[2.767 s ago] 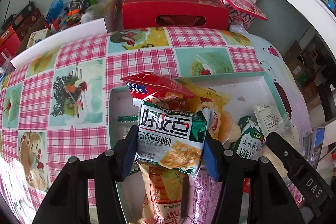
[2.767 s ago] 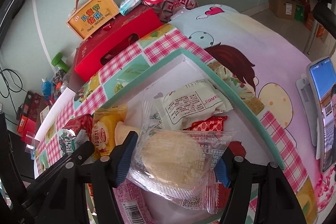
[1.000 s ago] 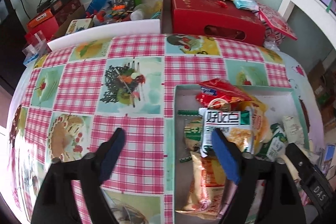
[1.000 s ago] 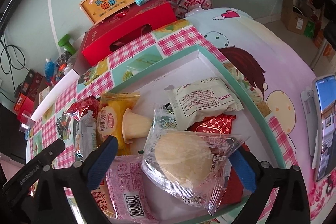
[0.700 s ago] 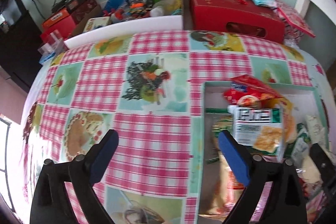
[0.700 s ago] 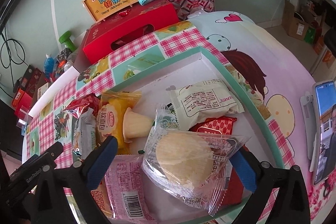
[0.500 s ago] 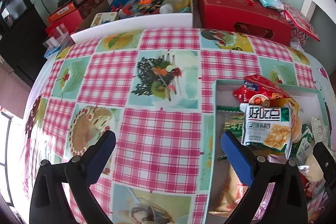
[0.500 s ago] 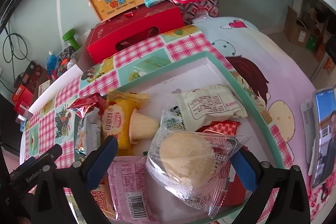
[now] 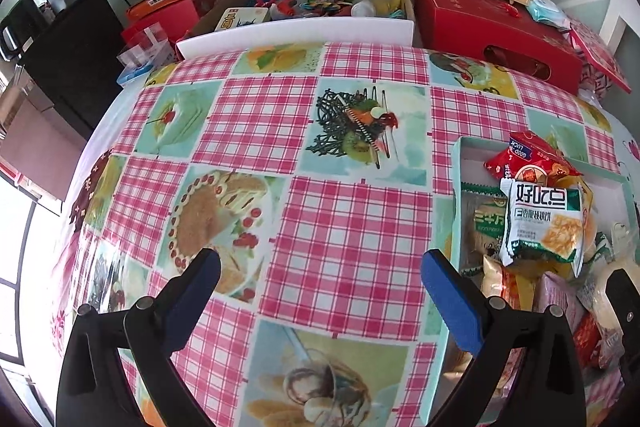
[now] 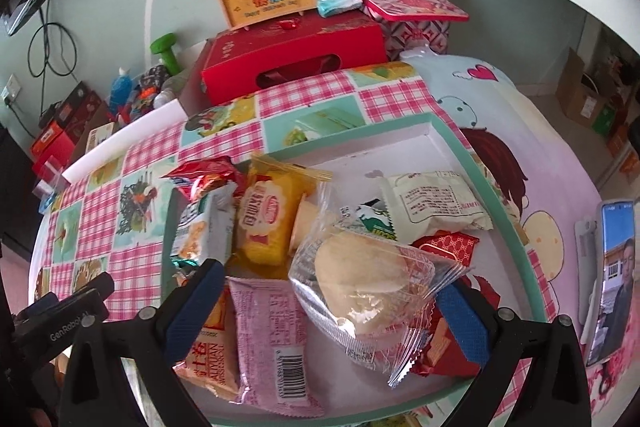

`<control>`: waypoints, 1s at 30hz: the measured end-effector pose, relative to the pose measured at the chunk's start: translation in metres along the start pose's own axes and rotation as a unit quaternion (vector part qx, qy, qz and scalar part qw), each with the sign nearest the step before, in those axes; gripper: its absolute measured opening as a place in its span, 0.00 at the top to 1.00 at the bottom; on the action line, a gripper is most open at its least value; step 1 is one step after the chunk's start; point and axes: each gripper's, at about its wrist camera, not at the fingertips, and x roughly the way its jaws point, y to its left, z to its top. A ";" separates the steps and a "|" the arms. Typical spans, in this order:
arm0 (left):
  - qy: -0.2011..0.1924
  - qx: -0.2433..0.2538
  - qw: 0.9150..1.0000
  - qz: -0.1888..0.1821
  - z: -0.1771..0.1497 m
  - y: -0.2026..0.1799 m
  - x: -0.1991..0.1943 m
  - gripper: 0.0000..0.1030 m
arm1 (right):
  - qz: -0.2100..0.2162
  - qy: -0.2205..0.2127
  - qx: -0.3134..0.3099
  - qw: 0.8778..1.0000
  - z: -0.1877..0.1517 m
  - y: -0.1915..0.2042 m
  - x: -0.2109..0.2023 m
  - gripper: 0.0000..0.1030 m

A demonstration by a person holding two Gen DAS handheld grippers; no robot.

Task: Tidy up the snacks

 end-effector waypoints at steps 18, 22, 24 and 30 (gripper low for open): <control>0.013 0.005 1.000 0.014 -0.029 0.026 -0.005 0.03 | 0.006 -0.020 -0.053 0.998 -0.015 0.036 -0.028 0.00; 0.013 0.002 1.000 0.012 -0.034 0.032 -0.007 0.03 | 0.005 -0.022 -0.060 0.998 -0.018 0.040 -0.031 0.00; 0.014 0.000 1.000 0.011 -0.036 0.034 -0.007 0.03 | 0.001 -0.019 -0.059 0.998 -0.018 0.038 -0.029 0.00; 0.014 -0.008 1.000 0.006 -0.043 0.041 -0.009 0.03 | -0.010 -0.019 -0.045 0.999 -0.017 0.029 -0.029 0.00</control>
